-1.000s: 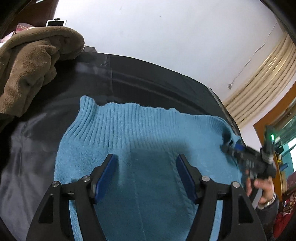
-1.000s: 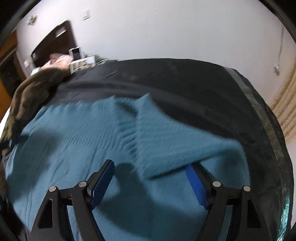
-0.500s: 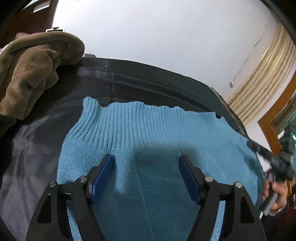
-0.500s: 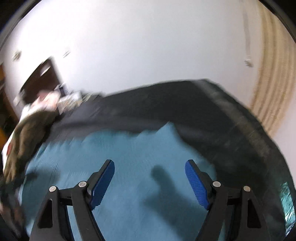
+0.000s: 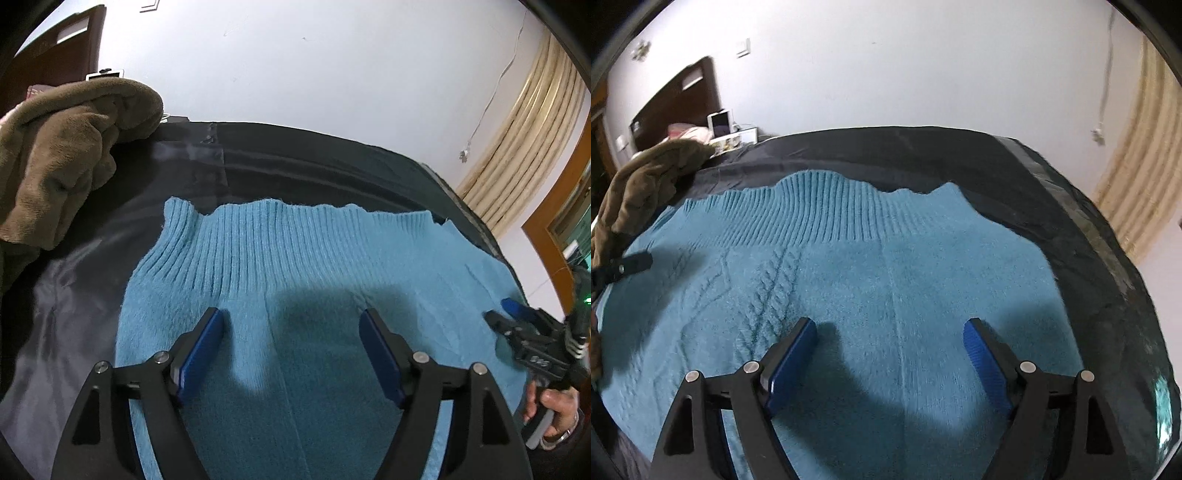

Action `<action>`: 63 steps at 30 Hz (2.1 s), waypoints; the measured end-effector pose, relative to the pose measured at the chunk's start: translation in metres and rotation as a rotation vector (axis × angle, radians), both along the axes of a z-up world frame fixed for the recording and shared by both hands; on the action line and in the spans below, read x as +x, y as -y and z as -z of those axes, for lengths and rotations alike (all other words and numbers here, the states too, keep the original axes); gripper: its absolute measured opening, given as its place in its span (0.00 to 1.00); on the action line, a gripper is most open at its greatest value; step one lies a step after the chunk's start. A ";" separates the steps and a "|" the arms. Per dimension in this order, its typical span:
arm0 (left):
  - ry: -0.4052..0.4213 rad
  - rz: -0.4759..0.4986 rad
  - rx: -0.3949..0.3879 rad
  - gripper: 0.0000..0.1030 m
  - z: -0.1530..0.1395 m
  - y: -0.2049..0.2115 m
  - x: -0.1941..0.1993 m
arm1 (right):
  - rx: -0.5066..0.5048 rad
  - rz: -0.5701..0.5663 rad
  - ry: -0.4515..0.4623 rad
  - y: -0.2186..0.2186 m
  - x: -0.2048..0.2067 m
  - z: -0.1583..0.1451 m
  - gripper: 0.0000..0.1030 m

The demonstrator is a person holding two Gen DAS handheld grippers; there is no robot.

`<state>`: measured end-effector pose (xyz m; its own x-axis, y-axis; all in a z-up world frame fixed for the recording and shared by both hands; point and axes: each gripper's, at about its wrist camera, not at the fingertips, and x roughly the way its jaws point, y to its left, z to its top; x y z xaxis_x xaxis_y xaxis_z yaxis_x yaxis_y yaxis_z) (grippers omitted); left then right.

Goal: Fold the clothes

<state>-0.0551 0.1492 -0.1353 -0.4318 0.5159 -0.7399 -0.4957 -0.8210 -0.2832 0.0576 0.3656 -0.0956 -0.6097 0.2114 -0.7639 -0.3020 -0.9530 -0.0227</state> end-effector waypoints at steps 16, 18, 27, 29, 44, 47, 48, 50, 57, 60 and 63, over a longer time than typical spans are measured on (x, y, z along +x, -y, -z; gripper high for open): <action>-0.086 0.228 -0.118 0.77 0.011 -0.039 0.068 | -0.016 -0.091 -0.014 0.054 0.035 0.016 0.84; -0.095 0.233 -0.125 0.78 0.011 -0.040 0.069 | -0.006 -0.092 -0.014 0.055 0.036 0.017 0.85; -0.210 0.212 -0.201 0.93 0.020 -0.053 0.082 | 0.008 -0.068 -0.016 0.057 0.032 0.020 0.91; -0.182 0.208 -0.171 0.95 0.020 -0.050 0.076 | 0.006 -0.065 -0.015 0.056 0.031 0.020 0.92; -0.190 0.214 -0.192 0.98 0.020 -0.048 0.081 | -0.046 -0.048 -0.062 0.049 0.045 0.015 0.93; -0.157 0.229 -0.178 0.98 0.015 -0.046 0.081 | -0.148 -0.031 -0.135 0.036 0.080 0.005 0.93; -0.139 0.234 -0.168 0.98 0.013 -0.046 0.081 | -0.176 -0.014 -0.155 0.029 0.096 0.002 0.93; -0.102 0.246 -0.142 0.98 0.009 -0.046 0.080 | -0.225 0.054 -0.181 0.009 0.128 0.000 0.93; 0.002 0.299 -0.077 0.98 -0.006 -0.057 0.080 | -0.452 0.254 -0.261 -0.050 0.207 0.011 0.93; -0.018 0.297 -0.091 0.98 -0.011 -0.064 0.083 | -0.535 0.257 -0.280 -0.058 0.203 0.020 0.93; -0.011 0.284 -0.088 0.98 -0.011 -0.065 0.083 | -0.594 0.248 -0.306 -0.060 0.193 0.026 0.93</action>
